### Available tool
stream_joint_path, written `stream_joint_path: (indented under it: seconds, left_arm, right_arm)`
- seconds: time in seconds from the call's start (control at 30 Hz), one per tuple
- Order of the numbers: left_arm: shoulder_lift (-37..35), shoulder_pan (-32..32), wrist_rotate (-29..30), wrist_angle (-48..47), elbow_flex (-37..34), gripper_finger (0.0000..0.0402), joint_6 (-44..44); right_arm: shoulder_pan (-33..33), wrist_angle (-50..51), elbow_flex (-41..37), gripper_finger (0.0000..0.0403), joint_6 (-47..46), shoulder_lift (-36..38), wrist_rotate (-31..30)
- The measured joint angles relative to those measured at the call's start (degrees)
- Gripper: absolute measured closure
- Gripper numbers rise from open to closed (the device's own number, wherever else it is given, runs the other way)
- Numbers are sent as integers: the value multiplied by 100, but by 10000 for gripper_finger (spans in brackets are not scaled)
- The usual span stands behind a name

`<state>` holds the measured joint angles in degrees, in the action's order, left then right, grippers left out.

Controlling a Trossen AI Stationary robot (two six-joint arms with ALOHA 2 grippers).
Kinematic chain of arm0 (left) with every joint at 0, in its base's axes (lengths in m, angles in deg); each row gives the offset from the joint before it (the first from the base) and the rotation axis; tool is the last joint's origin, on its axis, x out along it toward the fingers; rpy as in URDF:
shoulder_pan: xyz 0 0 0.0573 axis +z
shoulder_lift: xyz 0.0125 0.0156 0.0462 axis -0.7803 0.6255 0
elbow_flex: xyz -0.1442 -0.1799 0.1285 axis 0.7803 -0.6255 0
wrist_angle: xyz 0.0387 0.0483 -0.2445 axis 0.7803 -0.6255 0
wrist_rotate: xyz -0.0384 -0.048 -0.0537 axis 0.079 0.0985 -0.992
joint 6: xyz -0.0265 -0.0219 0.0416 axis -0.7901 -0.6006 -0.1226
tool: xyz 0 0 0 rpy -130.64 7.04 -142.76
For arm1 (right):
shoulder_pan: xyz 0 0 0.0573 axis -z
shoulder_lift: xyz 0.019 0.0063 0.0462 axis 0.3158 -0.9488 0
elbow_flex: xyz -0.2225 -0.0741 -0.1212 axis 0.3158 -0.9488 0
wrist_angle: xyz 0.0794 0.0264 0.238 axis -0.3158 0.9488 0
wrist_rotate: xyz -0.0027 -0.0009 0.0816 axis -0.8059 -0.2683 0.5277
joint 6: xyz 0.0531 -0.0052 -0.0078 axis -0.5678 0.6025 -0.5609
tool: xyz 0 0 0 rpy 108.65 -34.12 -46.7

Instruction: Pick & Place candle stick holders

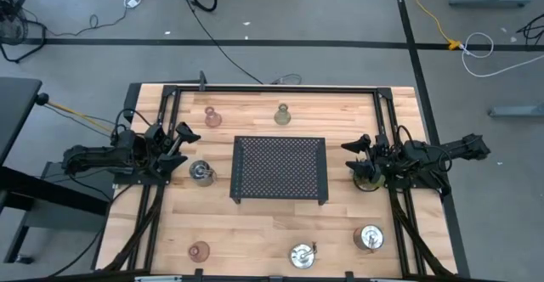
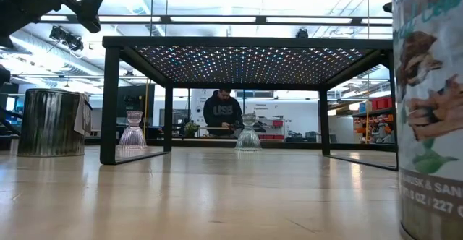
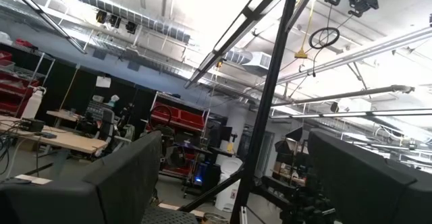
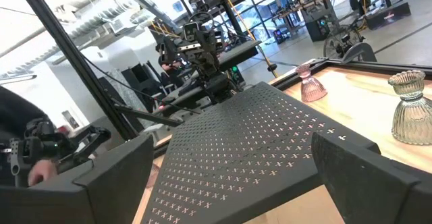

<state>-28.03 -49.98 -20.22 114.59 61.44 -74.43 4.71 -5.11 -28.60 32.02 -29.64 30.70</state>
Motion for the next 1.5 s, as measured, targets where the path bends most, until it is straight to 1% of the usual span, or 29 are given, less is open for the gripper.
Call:
stream_joint_path:
  seconds: [1.07,1.17,1.33,1.43,1.5]
  left_arm:
    - [0,0,-2,4,0,28,0]
    - [0,0,-1,2,0,28,-1]
    - [2,0,0,2,0,28,42]
    - [2,2,40,4,0,28,113]
    - [0,1,71,4,1,28,113]
  right_arm:
    - [-1,-72,0,3,-2,0,-8]
    - [0,-233,0,3,-89,0,-377]
    - [1,-858,0,3,-937,0,-902]
    - [1,-1401,0,3,-1411,0,-1105]
    - [1,-1751,0,3,-1469,0,-1163]
